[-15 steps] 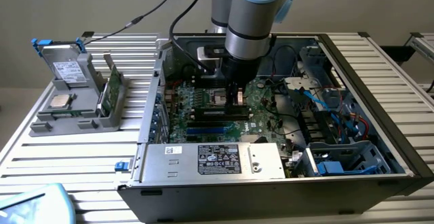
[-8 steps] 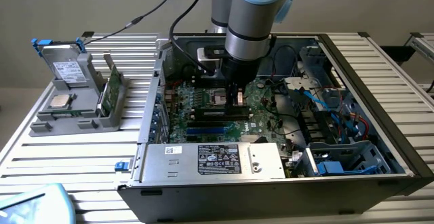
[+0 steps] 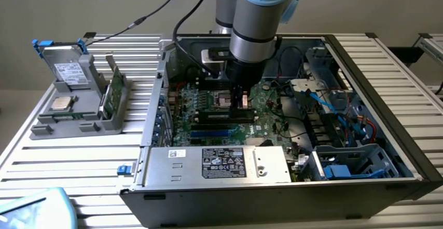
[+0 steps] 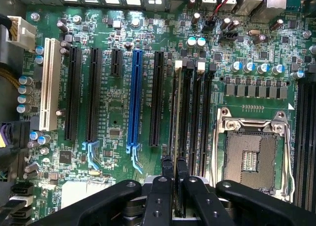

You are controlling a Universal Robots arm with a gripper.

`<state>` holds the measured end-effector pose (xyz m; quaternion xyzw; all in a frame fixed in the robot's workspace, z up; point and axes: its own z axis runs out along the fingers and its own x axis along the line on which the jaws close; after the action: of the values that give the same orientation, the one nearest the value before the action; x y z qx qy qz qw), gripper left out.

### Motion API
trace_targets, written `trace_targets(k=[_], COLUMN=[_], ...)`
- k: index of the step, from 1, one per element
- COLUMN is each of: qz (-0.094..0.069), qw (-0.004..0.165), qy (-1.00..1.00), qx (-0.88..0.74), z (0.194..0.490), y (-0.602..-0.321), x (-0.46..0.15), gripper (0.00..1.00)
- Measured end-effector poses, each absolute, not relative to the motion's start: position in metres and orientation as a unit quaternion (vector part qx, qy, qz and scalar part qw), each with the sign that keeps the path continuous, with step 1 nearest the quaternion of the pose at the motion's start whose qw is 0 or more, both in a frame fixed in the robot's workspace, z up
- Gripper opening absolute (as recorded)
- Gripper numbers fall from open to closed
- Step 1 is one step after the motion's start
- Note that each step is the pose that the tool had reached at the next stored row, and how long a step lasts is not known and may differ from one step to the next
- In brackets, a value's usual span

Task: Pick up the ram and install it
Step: 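Insert the ram into the slot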

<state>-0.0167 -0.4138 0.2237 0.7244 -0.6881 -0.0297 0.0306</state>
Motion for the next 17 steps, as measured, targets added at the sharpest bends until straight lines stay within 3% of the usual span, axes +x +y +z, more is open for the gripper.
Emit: trace_targets(k=[17], qz=[-0.03], qw=[0.03], qy=[-0.694], qx=[0.719], z=[0.2211], y=[-0.4139], x=[-0.0163], gripper=[0.14])
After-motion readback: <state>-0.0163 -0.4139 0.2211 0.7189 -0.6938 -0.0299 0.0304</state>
